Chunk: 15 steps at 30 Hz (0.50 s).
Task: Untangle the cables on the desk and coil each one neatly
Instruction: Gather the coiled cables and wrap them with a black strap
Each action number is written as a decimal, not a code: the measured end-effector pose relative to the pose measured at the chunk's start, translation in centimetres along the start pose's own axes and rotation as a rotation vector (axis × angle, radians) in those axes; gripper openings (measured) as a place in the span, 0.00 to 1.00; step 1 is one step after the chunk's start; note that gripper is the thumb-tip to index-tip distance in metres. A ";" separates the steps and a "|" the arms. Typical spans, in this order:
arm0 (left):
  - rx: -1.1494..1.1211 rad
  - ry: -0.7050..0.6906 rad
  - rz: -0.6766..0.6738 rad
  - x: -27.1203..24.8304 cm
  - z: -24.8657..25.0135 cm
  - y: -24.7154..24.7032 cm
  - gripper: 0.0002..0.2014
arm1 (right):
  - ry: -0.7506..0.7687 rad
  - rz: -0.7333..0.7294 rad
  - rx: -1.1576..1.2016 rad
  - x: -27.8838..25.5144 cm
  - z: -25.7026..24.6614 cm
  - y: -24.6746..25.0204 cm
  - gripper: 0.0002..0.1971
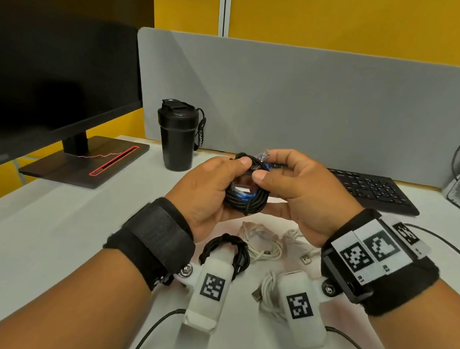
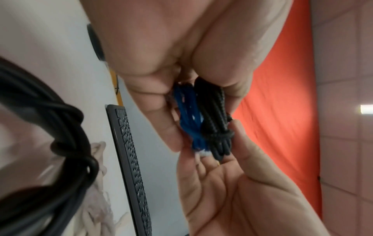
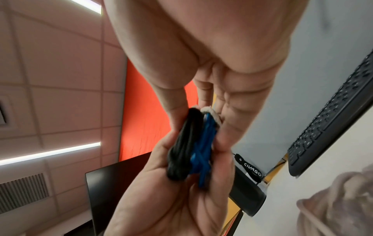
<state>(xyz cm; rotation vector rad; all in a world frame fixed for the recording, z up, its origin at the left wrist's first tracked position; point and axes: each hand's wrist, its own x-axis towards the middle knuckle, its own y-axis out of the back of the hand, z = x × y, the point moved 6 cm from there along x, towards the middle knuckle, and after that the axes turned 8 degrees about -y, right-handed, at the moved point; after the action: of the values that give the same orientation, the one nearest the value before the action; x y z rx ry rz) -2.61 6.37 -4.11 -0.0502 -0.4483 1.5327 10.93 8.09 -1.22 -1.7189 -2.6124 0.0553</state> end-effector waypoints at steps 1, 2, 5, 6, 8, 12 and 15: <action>0.000 0.003 0.009 0.0 0.0 0.1 0.09 | -0.012 -0.009 -0.028 0.0 0.1 0.2 0.15; 0.007 0.004 0.016 0.1 0.1 0.3 0.09 | -0.019 -0.015 -0.048 0.0 0.1 0.5 0.14; 0.069 -0.019 0.033 0.2 0.4 0.8 0.11 | -0.047 0.022 -0.109 0.4 -0.4 1.6 0.09; 0.088 -0.034 0.042 0.2 0.5 1.0 0.10 | -0.061 0.076 -0.193 0.7 -0.6 2.1 0.07; 0.104 -0.054 0.065 0.4 0.6 1.3 0.09 | -0.107 0.154 -0.602 1.6 -1.0 2.5 0.05; 0.114 -0.061 0.087 0.5 0.5 1.6 0.08 | -0.219 -0.127 -1.654 2.4 0.9 -0.8 0.09; 0.101 -0.055 0.083 0.5 0.4 1.6 0.08 | -0.243 -0.251 -1.899 3.0 2.6 -2.2 0.18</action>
<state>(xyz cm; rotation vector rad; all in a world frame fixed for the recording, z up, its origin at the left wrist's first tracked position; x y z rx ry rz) -4.30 6.82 -4.10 0.0531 -0.4164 1.6397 7.68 9.92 -3.81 -1.1347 -2.7403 -3.0401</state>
